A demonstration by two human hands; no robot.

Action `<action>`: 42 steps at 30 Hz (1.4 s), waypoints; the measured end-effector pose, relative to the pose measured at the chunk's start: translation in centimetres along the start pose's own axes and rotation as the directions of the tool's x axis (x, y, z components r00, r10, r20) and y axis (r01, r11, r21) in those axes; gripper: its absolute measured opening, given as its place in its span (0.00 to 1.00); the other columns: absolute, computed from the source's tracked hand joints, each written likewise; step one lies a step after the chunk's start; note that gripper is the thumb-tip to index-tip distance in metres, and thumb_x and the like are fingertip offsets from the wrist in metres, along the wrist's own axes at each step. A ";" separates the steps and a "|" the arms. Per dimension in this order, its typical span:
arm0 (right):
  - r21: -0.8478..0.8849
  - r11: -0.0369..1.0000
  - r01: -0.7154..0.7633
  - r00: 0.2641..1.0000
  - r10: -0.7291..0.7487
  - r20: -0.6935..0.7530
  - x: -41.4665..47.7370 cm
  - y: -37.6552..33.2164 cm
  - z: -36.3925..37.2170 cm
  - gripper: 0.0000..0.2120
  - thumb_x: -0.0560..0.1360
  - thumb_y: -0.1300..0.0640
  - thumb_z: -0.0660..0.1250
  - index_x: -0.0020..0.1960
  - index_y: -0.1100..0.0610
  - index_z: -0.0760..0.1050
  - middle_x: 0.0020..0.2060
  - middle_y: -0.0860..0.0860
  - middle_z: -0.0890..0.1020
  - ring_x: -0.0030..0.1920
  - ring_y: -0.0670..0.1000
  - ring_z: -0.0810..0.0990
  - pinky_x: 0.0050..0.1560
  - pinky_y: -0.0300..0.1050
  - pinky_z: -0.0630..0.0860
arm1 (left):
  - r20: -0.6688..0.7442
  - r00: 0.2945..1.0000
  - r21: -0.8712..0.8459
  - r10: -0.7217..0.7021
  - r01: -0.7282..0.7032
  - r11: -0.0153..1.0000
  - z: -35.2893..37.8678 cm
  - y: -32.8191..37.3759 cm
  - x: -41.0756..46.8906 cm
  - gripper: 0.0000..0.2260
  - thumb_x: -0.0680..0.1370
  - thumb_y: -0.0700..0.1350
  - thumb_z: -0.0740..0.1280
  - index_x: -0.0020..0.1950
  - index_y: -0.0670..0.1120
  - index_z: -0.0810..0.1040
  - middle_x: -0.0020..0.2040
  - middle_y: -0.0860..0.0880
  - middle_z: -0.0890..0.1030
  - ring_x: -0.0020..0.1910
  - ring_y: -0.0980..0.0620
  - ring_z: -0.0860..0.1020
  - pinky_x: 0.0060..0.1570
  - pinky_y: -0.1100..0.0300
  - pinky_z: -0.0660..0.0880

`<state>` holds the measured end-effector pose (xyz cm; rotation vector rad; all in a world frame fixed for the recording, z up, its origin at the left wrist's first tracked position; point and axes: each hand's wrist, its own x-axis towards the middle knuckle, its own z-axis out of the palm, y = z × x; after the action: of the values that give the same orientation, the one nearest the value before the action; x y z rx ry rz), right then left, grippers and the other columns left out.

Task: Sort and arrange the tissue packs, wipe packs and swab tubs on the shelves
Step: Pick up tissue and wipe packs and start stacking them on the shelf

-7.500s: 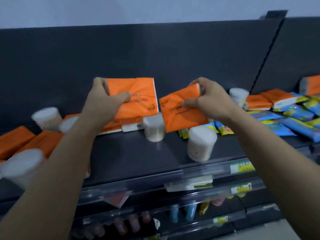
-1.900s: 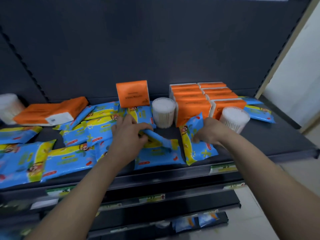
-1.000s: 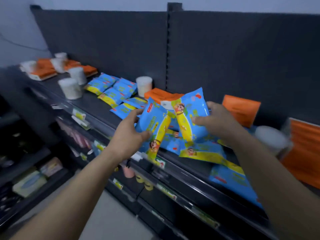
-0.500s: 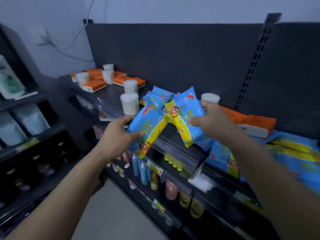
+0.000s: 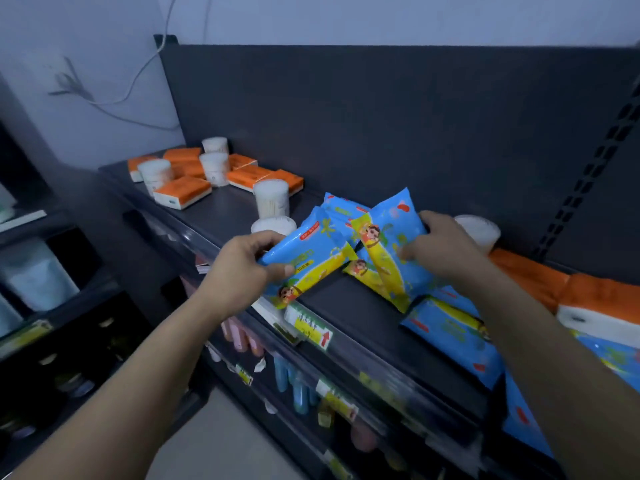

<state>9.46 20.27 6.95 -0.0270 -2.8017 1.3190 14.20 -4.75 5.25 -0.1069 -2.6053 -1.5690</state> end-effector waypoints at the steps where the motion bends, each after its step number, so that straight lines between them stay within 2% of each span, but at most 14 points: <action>1: -0.008 1.000 -0.004 1.000 0.004 0.022 1.0 0.0 0.3 0.10 0.68 0.66 0.68 0.49 0.64 0.74 0.40 0.55 0.78 0.37 0.52 0.75 0.36 0.43 0.69 | 0.006 1.000 0.018 0.001 -0.001 1.000 -0.3 0.0 1.0 0.09 0.70 0.35 0.72 0.45 0.48 0.81 0.43 0.42 0.83 0.38 0.52 0.78 0.44 0.55 0.77; 4: -0.095 0.995 -0.004 0.994 0.015 0.112 3.7 -0.2 1.0 0.07 0.68 0.65 0.69 0.46 0.62 0.74 0.41 0.55 0.78 0.39 0.54 0.77 0.38 0.44 0.72 | 0.039 0.999 0.064 0.012 -0.015 0.998 -0.8 -0.1 3.7 0.09 0.71 0.35 0.72 0.45 0.48 0.81 0.41 0.47 0.83 0.37 0.56 0.78 0.43 0.60 0.75; 6: -0.218 0.976 0.017 0.986 0.020 0.168 4.9 -0.1 1.2 0.07 0.68 0.63 0.70 0.45 0.60 0.75 0.40 0.54 0.78 0.39 0.53 0.77 0.37 0.43 0.71 | 0.078 0.997 0.102 0.026 -0.034 0.994 -0.8 -0.3 5.6 0.10 0.71 0.35 0.72 0.45 0.49 0.81 0.41 0.48 0.83 0.36 0.56 0.78 0.43 0.60 0.76; 9: -0.444 0.893 0.072 0.961 0.058 0.272 5.8 0.5 1.3 0.08 0.68 0.60 0.71 0.43 0.57 0.72 0.38 0.50 0.74 0.41 0.51 0.74 0.33 0.40 0.67 | 0.181 0.982 0.186 0.047 -0.081 0.979 0.0 -0.8 8.5 0.09 0.70 0.37 0.73 0.46 0.49 0.81 0.39 0.51 0.83 0.35 0.57 0.78 0.43 0.58 0.75; 11: -0.550 0.831 0.087 0.945 0.106 0.310 6.2 1.0 1.2 0.09 0.69 0.58 0.71 0.45 0.57 0.72 0.43 0.51 0.75 0.45 0.52 0.74 0.37 0.41 0.68 | 0.274 0.959 0.260 0.078 -0.152 0.954 1.0 -1.0 10.4 0.09 0.69 0.39 0.74 0.46 0.49 0.81 0.40 0.52 0.83 0.37 0.55 0.79 0.45 0.57 0.75; 13: -0.588 0.808 0.046 0.943 0.159 0.292 6.6 1.3 1.2 0.11 0.69 0.57 0.72 0.49 0.59 0.75 0.47 0.54 0.76 0.47 0.53 0.76 0.43 0.44 0.71 | 0.349 0.928 0.312 0.129 -0.245 0.918 1.9 -1.1 12.2 0.09 0.69 0.38 0.73 0.47 0.47 0.81 0.41 0.51 0.82 0.40 0.55 0.77 0.46 0.58 0.74; 16: -0.607 0.794 -0.039 0.948 0.221 0.228 6.9 1.5 1.5 0.16 0.69 0.57 0.72 0.54 0.61 0.76 0.52 0.55 0.79 0.50 0.54 0.77 0.46 0.45 0.73 | 0.447 0.872 0.416 0.197 -0.398 0.818 2.6 -1.1 14.8 0.11 0.69 0.41 0.73 0.50 0.50 0.80 0.44 0.53 0.81 0.45 0.54 0.77 0.47 0.58 0.73; 22: -0.662 0.718 -0.213 0.939 0.339 0.065 7.1 1.2 3.8 0.27 0.68 0.57 0.73 0.65 0.57 0.70 0.61 0.56 0.76 0.61 0.57 0.74 0.54 0.43 0.72 | 0.617 0.753 0.456 0.228 -0.578 0.677 2.6 -2.1 19.7 0.15 0.69 0.43 0.73 0.55 0.50 0.80 0.52 0.52 0.81 0.52 0.51 0.77 0.54 0.55 0.73; 25: -0.714 0.645 -0.273 0.917 0.398 0.009 6.9 0.6 5.2 0.32 0.68 0.54 0.73 0.69 0.54 0.65 0.65 0.56 0.71 0.66 0.59 0.68 0.63 0.51 0.69 | 0.678 0.707 0.458 0.204 -0.622 0.636 2.5 -3.0 21.8 0.14 0.69 0.42 0.73 0.53 0.49 0.79 0.51 0.51 0.81 0.51 0.50 0.77 0.53 0.54 0.74; 27: -0.730 0.612 -0.305 0.900 0.436 -0.011 6.7 0.0 6.0 0.34 0.69 0.53 0.72 0.71 0.53 0.62 0.66 0.56 0.68 0.68 0.59 0.64 0.64 0.53 0.65 | 0.710 0.679 0.457 0.188 -0.647 0.611 2.5 -3.8 22.7 0.14 0.68 0.41 0.73 0.53 0.48 0.79 0.52 0.50 0.80 0.52 0.50 0.77 0.53 0.54 0.74; 31: -0.736 0.587 -0.336 0.866 0.501 0.005 6.5 -0.5 7.6 0.33 0.69 0.52 0.73 0.69 0.55 0.62 0.65 0.55 0.67 0.67 0.58 0.66 0.66 0.56 0.63 | 0.743 0.640 0.455 0.195 -0.697 0.555 2.7 -4.8 23.8 0.19 0.69 0.40 0.71 0.60 0.48 0.77 0.60 0.48 0.77 0.59 0.48 0.74 0.59 0.55 0.71; 34: -0.763 0.551 -0.339 0.859 0.512 -0.012 6.6 -0.5 8.0 0.33 0.68 0.50 0.73 0.68 0.56 0.62 0.64 0.54 0.68 0.66 0.59 0.66 0.67 0.56 0.62 | 0.781 0.582 0.425 0.225 -0.760 0.492 3.5 -5.2 24.7 0.18 0.69 0.40 0.69 0.59 0.47 0.77 0.61 0.47 0.71 0.62 0.46 0.69 0.62 0.53 0.68; 37: -0.762 0.553 -0.337 0.867 0.498 -0.021 6.8 -0.2 7.9 0.32 0.68 0.50 0.73 0.66 0.56 0.62 0.63 0.54 0.70 0.65 0.58 0.67 0.65 0.54 0.62 | 0.808 0.564 0.431 0.169 -0.762 0.484 4.0 -5.2 25.0 0.18 0.70 0.41 0.69 0.59 0.47 0.74 0.65 0.49 0.68 0.64 0.48 0.66 0.63 0.52 0.66; 42: -0.782 0.560 -0.274 0.922 0.384 -0.049 8.5 0.5 7.6 0.30 0.70 0.53 0.70 0.67 0.56 0.63 0.63 0.55 0.65 0.65 0.58 0.65 0.66 0.54 0.62 | 0.809 0.583 0.483 0.077 -0.734 0.478 4.3 -5.0 25.4 0.16 0.70 0.46 0.71 0.50 0.52 0.66 0.54 0.51 0.68 0.58 0.50 0.70 0.60 0.52 0.60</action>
<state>0.60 15.03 2.04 -0.5428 -3.3407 -0.0319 -11.74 -3.05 1.94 -1.4502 -3.0813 0.0089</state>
